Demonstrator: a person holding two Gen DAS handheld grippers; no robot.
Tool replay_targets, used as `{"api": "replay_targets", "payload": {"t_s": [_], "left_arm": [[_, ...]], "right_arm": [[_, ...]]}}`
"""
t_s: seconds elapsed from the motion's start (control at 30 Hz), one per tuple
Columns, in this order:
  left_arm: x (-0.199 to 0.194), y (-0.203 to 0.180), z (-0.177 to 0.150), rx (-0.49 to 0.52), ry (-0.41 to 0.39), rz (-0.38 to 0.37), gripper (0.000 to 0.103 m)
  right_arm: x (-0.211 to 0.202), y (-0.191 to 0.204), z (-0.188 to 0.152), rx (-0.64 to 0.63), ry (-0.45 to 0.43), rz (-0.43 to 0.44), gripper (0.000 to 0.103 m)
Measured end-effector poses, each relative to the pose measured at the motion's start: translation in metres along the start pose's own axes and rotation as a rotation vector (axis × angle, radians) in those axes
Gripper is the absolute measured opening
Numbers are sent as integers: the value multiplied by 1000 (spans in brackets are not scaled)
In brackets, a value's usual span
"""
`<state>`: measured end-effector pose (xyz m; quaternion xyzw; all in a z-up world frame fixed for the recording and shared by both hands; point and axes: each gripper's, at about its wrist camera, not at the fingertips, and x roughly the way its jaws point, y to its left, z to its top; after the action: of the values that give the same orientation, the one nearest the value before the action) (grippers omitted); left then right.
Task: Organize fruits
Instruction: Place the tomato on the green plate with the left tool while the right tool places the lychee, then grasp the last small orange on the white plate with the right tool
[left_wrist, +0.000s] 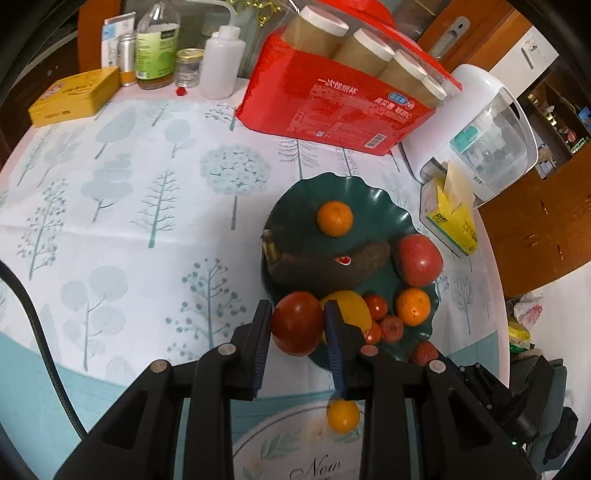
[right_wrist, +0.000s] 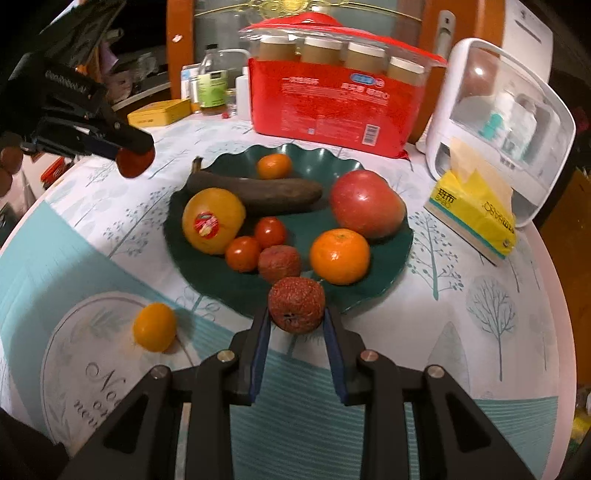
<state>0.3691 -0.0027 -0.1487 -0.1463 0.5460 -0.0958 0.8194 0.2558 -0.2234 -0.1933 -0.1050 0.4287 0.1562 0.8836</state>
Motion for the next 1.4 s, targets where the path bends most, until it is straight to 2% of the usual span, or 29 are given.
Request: {"api": "replay_targets", "payload": {"t_s": [0.2, 0.33, 0.47, 0.57, 0.67, 0.8, 1.07, 1.4], "left_arm": [[25, 1, 5, 8, 47, -26, 27], [34, -1, 6, 15, 64, -23, 28], [34, 3, 5, -16, 63, -30, 54], [28, 4, 3, -28, 50, -24, 58], [19, 5, 1, -33, 38, -15, 67], [2, 8, -7, -24, 21, 11, 75], [-23, 28, -36, -14, 39, 54, 77], [-42, 58, -72, 34, 97, 85, 79]], "right_arm": [[8, -3, 6, 59, 11, -17, 30], [12, -5, 9, 99, 21, 5, 31], [16, -7, 10, 136, 44, 10, 40], [14, -7, 9, 154, 49, 9, 45], [10, -8, 9, 177, 53, 7, 46], [2, -9, 8, 227, 58, 11, 46], [-12, 2, 5, 317, 68, 33, 46], [-11, 41, 0, 378, 103, 82, 46]]}}
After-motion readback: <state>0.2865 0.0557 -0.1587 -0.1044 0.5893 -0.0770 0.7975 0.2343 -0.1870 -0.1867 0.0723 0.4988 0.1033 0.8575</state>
